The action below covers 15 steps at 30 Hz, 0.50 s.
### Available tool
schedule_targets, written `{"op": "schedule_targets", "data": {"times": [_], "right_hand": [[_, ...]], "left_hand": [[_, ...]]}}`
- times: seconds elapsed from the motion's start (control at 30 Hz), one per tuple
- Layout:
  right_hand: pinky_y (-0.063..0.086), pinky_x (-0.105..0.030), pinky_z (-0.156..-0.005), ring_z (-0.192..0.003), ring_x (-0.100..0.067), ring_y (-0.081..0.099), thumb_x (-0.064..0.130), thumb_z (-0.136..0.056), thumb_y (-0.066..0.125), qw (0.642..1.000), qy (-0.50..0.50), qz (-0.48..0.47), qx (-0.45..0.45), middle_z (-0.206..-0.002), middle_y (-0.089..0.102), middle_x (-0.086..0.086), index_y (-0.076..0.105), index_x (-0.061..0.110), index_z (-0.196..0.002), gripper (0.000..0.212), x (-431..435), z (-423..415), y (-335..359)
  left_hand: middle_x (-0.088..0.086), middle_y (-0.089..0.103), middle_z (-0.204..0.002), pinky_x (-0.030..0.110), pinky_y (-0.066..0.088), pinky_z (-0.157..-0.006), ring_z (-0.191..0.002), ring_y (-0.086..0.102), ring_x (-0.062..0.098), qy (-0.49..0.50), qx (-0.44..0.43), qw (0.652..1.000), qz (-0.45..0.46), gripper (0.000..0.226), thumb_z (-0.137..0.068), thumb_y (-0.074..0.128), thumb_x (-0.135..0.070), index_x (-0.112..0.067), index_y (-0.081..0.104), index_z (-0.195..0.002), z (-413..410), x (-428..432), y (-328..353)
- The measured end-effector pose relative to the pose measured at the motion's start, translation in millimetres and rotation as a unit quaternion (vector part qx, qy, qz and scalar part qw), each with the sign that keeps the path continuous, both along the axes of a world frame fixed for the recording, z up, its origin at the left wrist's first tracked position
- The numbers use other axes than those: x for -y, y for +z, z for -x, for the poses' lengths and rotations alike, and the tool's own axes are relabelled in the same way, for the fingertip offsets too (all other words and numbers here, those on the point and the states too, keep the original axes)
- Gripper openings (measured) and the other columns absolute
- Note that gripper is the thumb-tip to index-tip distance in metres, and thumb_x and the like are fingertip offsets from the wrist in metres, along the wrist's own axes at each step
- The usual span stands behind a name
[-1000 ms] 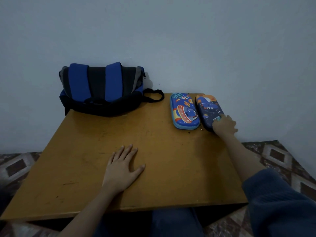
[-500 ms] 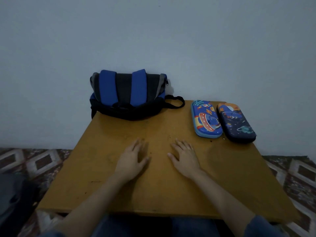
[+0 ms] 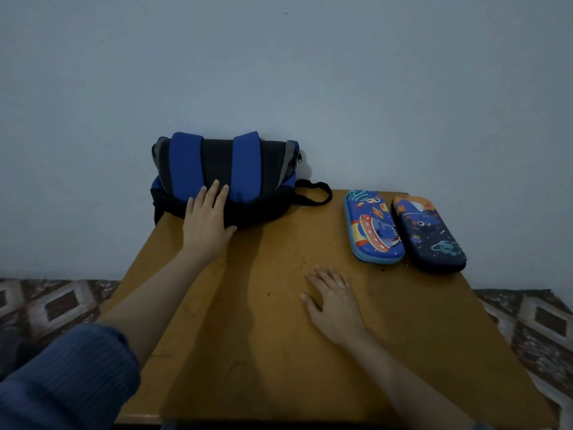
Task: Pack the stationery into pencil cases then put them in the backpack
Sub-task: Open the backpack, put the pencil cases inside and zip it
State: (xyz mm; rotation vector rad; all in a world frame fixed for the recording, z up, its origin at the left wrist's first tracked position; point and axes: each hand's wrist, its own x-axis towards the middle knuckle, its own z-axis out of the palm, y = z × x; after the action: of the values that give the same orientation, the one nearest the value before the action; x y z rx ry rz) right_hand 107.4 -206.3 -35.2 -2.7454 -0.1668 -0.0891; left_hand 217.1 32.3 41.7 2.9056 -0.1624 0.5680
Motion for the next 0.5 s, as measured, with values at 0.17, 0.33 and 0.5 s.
{"op": "schedule_targets", "data": {"times": [0.17,0.33,0.5], "right_hand": [[-0.003,-0.03,-0.117,-0.145,-0.012,0.006,0.048,-0.096,0.036,1.0,-0.003,0.001,-0.009,-0.156,0.018,0.008,0.03,0.029,-0.144,0.053,1,0,1],[-0.004,-0.028,-0.116,-0.145,-0.012,0.007,0.052,-0.094,0.031,1.0,-0.003,0.011,-0.011,-0.156,0.019,0.008,0.03,0.03,-0.144,0.055,2,1,2],[0.001,-0.03,-0.117,-0.145,-0.013,0.011,0.059,-0.088,0.024,1.0,-0.011,0.004,-0.021,-0.155,0.022,0.007,0.032,0.029,-0.144,0.063,0,2,3]], "left_hand": [[0.014,0.054,-0.13,0.045,0.026,-0.111,-0.122,0.046,0.033,-0.01,0.02,1.0,-0.019,0.042,-0.087,0.062,-0.022,-0.008,0.055,-0.126,-16,0,0],[0.02,0.067,-0.081,0.042,0.048,-0.071,-0.076,0.063,0.036,-0.023,0.073,0.997,0.018,0.014,-0.083,0.066,-0.008,0.003,0.069,-0.089,-7,0,-7],[0.015,0.063,-0.064,0.034,0.048,-0.048,-0.057,0.061,0.031,-0.043,0.136,0.989,0.038,0.009,-0.074,0.073,-0.001,0.002,0.065,-0.07,12,-7,5]]}}
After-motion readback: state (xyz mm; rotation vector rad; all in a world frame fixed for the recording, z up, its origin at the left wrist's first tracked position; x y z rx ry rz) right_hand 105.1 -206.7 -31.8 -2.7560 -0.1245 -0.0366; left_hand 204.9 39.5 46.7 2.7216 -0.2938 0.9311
